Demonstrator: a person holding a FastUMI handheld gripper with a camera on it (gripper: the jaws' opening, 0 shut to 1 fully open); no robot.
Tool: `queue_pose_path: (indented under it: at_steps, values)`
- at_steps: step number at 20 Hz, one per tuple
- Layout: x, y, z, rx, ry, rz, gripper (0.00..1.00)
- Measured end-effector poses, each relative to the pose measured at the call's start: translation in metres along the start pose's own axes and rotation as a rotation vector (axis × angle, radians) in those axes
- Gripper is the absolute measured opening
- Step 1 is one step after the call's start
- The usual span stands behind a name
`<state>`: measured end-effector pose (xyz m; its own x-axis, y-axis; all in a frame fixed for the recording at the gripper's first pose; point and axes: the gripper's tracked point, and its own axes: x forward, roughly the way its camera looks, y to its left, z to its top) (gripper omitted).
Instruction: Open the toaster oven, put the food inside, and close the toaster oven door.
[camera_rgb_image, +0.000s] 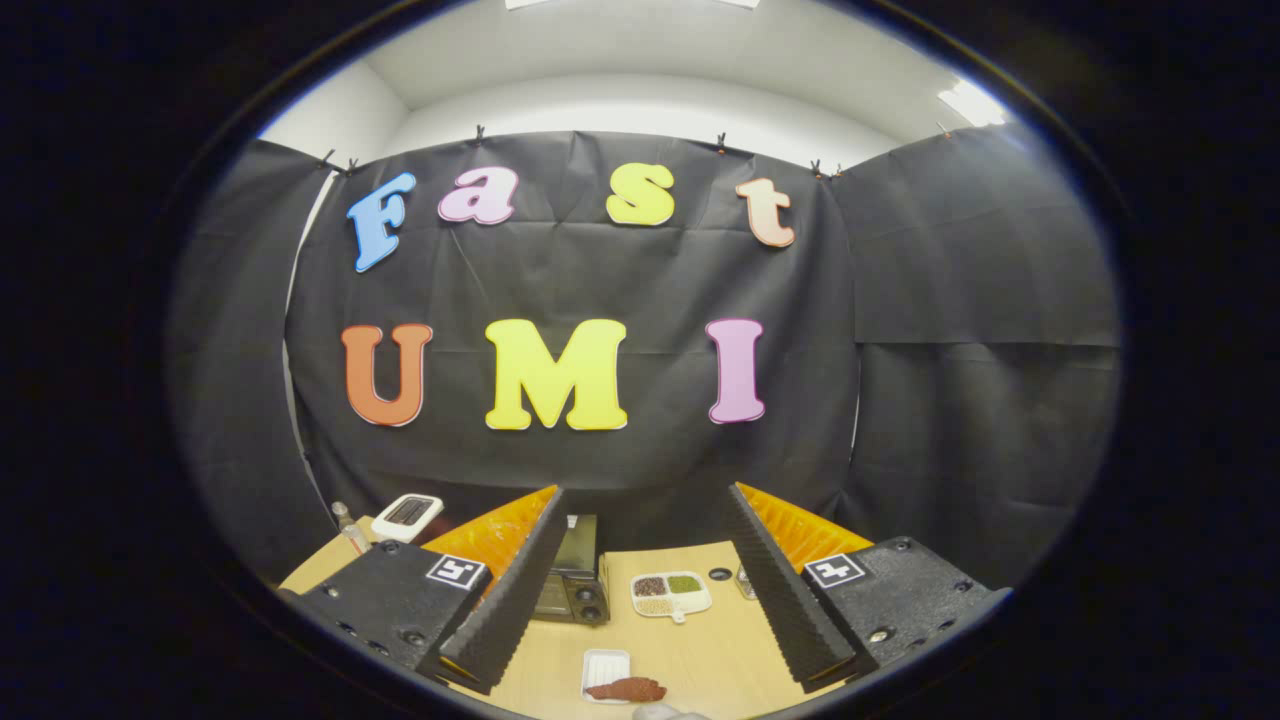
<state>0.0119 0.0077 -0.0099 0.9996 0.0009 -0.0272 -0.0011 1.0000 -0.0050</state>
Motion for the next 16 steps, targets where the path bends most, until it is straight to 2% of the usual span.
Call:
queue_pose_path:
  at_steps: [8,12,16]
  values:
    - [0.039,0.035,-0.031,-0.014,0.026,0.004,1.0]
    - [0.076,0.086,-0.069,-0.027,0.063,0.039,1.0]
    - [0.12,0.152,-0.118,-0.002,0.111,0.108,1.0]
